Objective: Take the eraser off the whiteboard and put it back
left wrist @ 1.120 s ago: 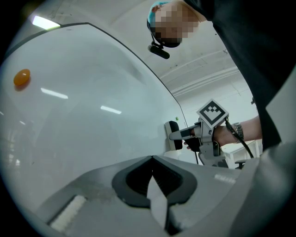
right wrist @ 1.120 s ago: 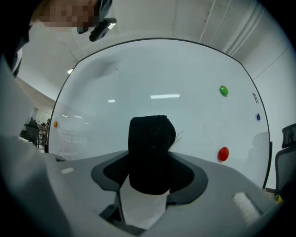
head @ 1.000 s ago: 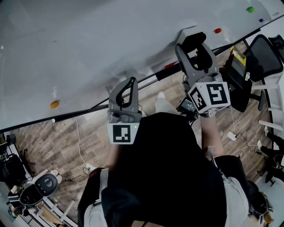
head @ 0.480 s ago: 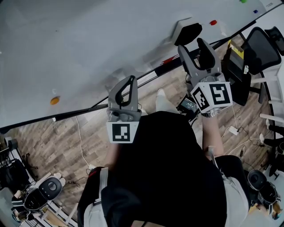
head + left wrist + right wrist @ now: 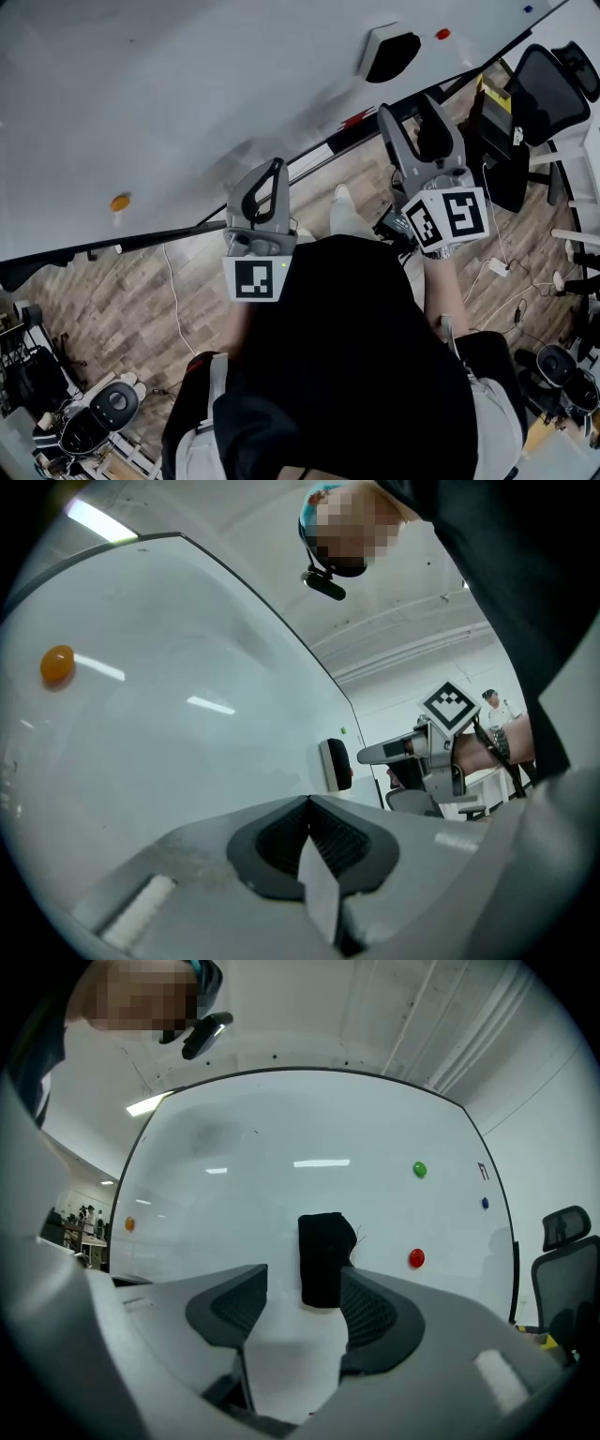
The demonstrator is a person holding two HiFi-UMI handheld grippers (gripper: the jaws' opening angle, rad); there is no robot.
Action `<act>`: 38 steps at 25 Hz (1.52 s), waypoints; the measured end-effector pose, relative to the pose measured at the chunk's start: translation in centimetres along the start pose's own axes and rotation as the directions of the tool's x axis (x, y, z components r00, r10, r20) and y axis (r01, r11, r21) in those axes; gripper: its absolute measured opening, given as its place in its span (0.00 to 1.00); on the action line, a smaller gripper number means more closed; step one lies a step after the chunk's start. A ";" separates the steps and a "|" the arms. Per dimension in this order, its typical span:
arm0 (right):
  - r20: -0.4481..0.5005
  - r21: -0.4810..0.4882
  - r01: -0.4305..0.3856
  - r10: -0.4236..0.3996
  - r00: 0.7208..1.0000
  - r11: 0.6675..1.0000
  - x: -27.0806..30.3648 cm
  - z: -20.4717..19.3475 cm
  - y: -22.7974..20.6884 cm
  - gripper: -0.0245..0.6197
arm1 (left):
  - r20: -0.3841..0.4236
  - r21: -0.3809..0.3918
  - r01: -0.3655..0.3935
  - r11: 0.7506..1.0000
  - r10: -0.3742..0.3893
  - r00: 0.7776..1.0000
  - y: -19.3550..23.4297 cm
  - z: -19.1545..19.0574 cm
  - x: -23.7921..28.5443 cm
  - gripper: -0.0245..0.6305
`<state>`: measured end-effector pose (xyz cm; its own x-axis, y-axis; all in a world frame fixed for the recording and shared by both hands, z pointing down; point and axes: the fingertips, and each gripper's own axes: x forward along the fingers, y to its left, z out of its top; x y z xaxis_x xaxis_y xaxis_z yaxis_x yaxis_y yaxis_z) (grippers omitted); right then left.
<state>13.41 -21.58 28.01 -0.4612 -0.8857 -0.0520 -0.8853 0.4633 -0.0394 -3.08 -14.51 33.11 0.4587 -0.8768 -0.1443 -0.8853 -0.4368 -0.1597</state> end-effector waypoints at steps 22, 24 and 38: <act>-0.014 0.078 -0.115 0.116 0.993 0.990 -2.7 -3.6 9.0 0.21 | 0.027 0.007 -0.007 1.000 0.007 1.000 1.6 1.0 -2.9 0.04; -0.012 0.076 -0.129 0.130 0.991 0.989 -2.8 -3.7 9.9 0.17 | 0.030 -0.001 -0.010 1.000 0.010 1.000 1.5 1.0 -3.0 0.04; -0.007 0.080 -0.141 0.142 0.990 0.987 -3.4 -4.1 11.8 0.04 | 0.010 0.003 -0.015 1.000 0.015 1.000 1.1 0.7 -4.2 0.04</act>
<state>4.28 -13.19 31.80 -0.5829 -0.8110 -0.0498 -0.8037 0.5845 -0.1117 -5.92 -11.14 32.90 0.4461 -0.8812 -0.1566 -0.8918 -0.4230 -0.1604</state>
